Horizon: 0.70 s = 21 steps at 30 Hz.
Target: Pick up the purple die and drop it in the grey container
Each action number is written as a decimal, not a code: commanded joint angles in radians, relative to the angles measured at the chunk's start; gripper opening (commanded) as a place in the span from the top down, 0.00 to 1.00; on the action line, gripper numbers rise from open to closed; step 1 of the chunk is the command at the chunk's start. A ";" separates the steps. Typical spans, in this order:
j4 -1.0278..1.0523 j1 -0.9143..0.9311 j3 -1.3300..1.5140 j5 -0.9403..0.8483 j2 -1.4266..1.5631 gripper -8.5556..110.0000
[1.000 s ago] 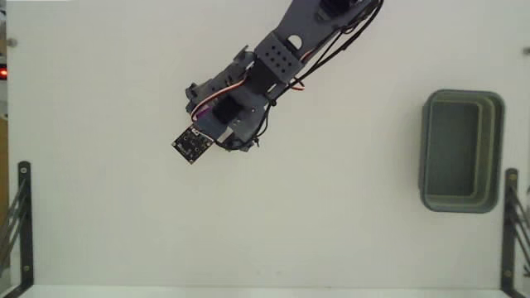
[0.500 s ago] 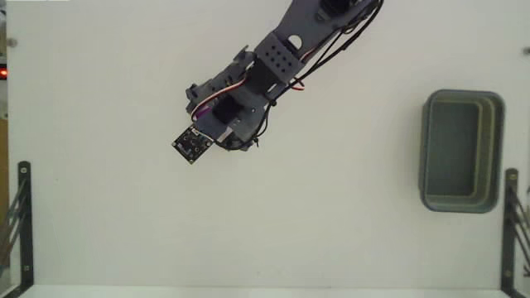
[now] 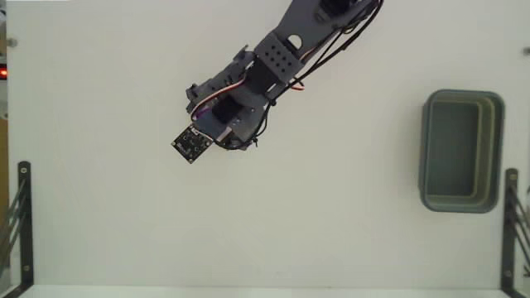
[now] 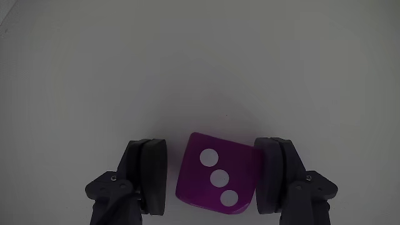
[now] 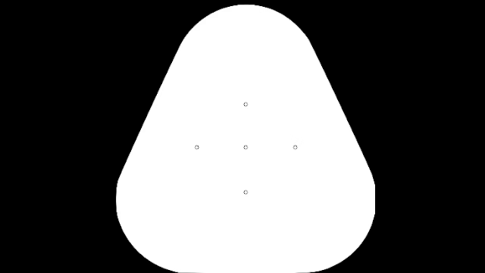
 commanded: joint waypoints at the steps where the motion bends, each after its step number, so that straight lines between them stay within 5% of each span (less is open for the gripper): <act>1: -0.009 0.002 0.000 0.005 0.022 0.24; 21: -0.009 0.002 0.000 0.005 0.022 0.28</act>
